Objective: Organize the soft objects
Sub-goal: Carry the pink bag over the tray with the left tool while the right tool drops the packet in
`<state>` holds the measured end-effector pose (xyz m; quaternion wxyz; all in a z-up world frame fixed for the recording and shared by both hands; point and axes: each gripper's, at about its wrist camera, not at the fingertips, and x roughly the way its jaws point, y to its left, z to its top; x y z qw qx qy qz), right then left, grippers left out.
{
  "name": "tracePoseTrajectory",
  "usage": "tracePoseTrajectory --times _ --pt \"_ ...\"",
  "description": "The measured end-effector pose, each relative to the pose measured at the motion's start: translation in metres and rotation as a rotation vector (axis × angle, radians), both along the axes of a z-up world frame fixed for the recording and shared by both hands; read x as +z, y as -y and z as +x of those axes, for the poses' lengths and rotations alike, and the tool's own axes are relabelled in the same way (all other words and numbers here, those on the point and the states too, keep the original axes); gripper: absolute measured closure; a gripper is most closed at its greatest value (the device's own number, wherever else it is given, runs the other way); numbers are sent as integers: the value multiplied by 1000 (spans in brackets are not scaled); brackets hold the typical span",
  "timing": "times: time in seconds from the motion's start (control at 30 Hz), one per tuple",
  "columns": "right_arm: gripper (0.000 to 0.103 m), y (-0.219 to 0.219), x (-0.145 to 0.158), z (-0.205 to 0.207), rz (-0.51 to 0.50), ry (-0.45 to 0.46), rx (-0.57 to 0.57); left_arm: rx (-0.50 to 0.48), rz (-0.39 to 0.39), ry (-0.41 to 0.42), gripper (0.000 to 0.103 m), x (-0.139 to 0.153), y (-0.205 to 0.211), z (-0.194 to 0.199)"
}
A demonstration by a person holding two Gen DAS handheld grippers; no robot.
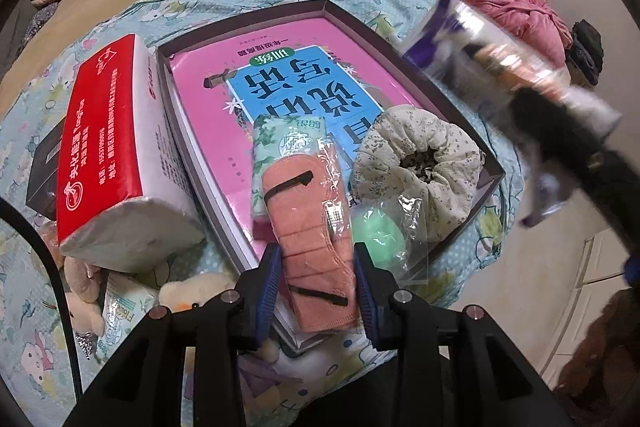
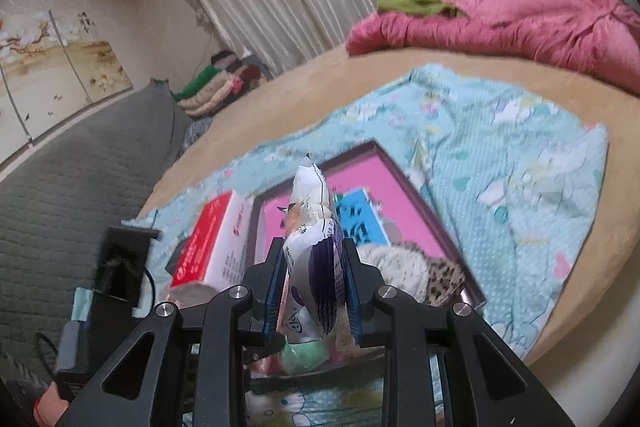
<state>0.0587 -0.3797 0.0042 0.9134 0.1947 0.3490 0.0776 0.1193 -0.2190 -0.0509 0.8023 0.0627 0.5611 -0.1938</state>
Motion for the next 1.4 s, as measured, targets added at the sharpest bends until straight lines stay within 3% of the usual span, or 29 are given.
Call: tracePoseTrajectory --times 0.17,0.67,0.9,0.97,1.03,1.4 --pt "76 -4 -22 10 6 -75 19 14 -16 -13 67 -3 -4 2" --pt "72 -4 -54 22 -16 -169 12 24 -18 -20 67 -6 -9 4" --pt "71 -6 -54 22 -58 -173 3 22 -15 -25 66 -9 -10 4" --pt "62 -6 -51 22 -76 -163 -1 23 -15 -26 66 -9 -10 4" --pt "59 -6 -48 20 -89 -156 -8 22 -18 -23 65 -9 -10 4" --pt "55 8 -35 13 -121 -126 -73 34 -59 -36 63 -7 -13 6"
